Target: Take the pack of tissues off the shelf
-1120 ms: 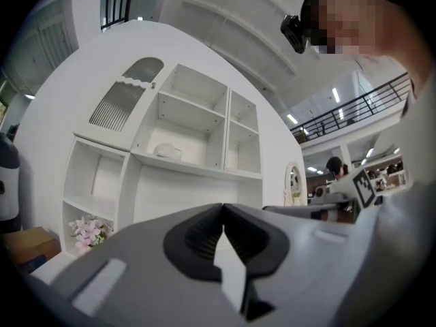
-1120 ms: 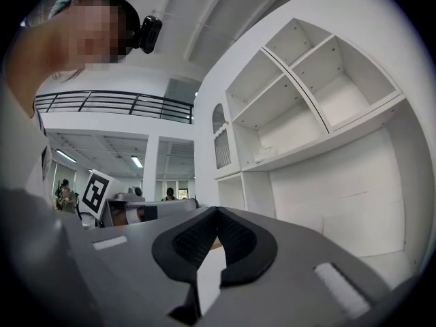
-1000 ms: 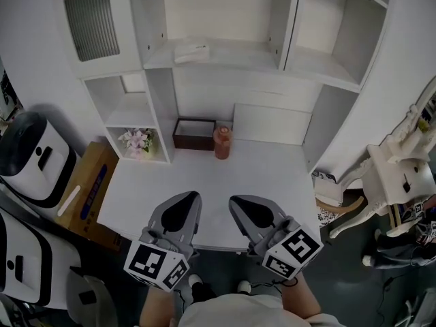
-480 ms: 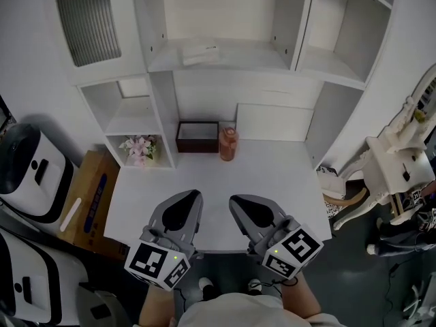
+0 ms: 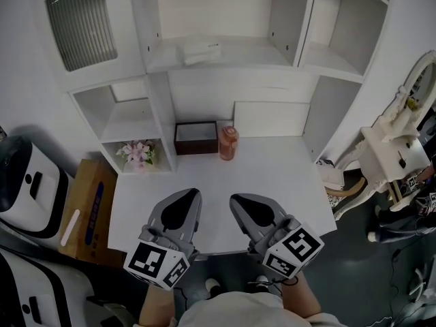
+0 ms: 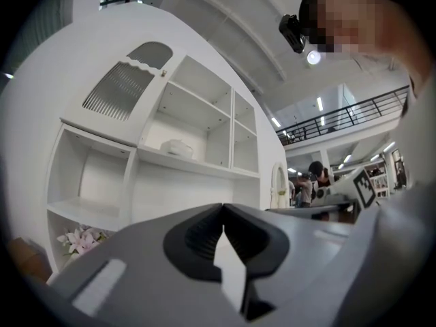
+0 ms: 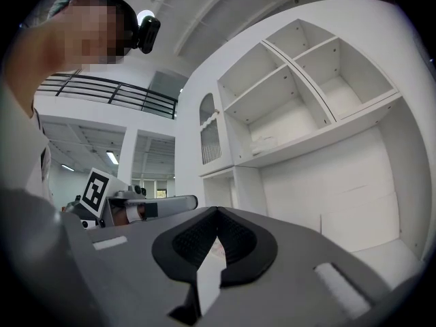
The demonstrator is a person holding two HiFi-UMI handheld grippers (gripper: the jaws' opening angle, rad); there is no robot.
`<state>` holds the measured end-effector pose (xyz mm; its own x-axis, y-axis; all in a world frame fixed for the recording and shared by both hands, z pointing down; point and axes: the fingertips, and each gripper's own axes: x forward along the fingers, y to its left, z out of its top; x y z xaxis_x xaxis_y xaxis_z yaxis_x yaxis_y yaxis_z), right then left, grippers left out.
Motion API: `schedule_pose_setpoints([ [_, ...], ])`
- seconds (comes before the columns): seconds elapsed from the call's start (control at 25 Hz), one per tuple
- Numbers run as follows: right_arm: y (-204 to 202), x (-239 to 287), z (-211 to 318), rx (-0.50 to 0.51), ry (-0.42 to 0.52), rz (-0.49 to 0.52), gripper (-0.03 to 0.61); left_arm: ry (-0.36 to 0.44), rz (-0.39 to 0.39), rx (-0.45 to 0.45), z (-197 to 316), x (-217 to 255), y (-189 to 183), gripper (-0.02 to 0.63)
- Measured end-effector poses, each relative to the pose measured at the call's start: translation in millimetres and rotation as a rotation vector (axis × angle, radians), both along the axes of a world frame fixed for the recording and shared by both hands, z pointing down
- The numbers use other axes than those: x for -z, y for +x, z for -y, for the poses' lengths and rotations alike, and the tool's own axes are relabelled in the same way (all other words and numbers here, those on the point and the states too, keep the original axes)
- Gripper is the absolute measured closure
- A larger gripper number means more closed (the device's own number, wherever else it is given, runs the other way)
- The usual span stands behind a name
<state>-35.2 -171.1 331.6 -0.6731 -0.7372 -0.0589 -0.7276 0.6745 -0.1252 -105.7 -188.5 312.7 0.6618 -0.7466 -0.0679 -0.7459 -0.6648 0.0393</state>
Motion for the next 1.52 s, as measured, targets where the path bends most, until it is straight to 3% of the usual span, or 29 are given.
schedule_pose_setpoints([
  [0.64, -23, -2, 2, -0.078, -0.008, -0.011, 0.577, -0.007, -0.01, -0.073, 7, -4, -24, 0.612],
  [1.52, -21, 9, 52, -0.104, -0.011, -0.018, 0.577, -0.002, -0.033, -0.051, 54, 1, -38, 0.612],
])
